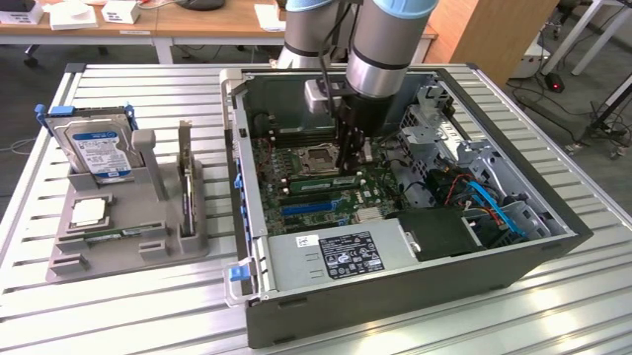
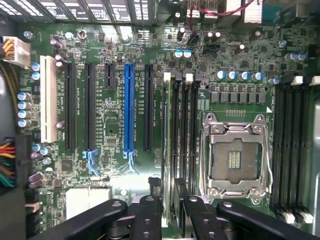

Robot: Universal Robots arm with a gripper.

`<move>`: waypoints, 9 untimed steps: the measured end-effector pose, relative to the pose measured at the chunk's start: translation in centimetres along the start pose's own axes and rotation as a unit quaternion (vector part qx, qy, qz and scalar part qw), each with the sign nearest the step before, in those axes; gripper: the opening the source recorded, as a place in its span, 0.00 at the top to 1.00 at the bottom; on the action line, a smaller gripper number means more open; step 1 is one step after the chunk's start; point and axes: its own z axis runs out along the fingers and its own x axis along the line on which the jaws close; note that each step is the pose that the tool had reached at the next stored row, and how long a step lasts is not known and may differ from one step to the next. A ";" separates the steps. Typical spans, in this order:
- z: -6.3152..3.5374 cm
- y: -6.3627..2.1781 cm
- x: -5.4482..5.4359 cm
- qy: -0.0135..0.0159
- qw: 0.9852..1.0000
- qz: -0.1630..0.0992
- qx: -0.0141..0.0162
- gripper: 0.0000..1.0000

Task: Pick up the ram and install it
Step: 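Insert the ram into the slot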

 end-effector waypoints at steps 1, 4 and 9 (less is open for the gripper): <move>-0.17 0.00 0.0 0.000 1.000 0.000 0.000 0.76; -0.73 0.01 0.0 0.000 1.000 0.000 0.000 0.76; -1.56 0.02 0.0 0.000 1.000 0.000 0.000 0.76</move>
